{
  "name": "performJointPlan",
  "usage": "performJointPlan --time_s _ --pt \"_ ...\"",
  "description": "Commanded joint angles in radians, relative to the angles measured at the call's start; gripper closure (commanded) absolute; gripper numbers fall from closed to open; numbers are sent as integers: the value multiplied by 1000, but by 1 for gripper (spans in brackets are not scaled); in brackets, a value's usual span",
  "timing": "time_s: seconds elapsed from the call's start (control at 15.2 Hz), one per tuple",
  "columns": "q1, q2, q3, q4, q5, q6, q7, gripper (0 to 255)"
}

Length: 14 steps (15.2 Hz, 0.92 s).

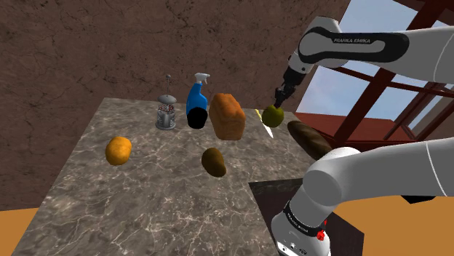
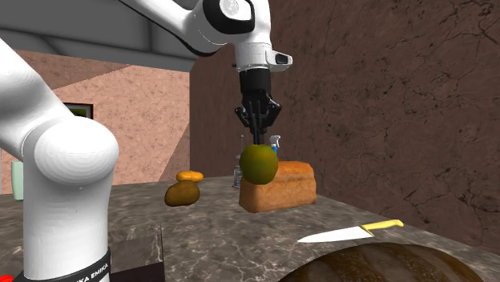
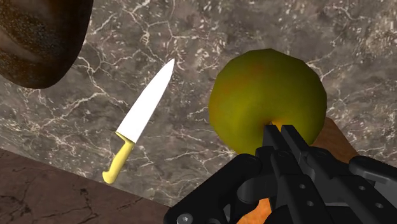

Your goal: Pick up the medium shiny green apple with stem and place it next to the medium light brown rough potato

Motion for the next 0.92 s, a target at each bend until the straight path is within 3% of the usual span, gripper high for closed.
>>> performJointPlan --time_s 0.0,0.59,0.86 --pt "3 -1 8 29 6 -30 2 255" --pt "14 7 28 151 25 -145 2 255" --pt "47 8 114 133 69 -134 99 255"
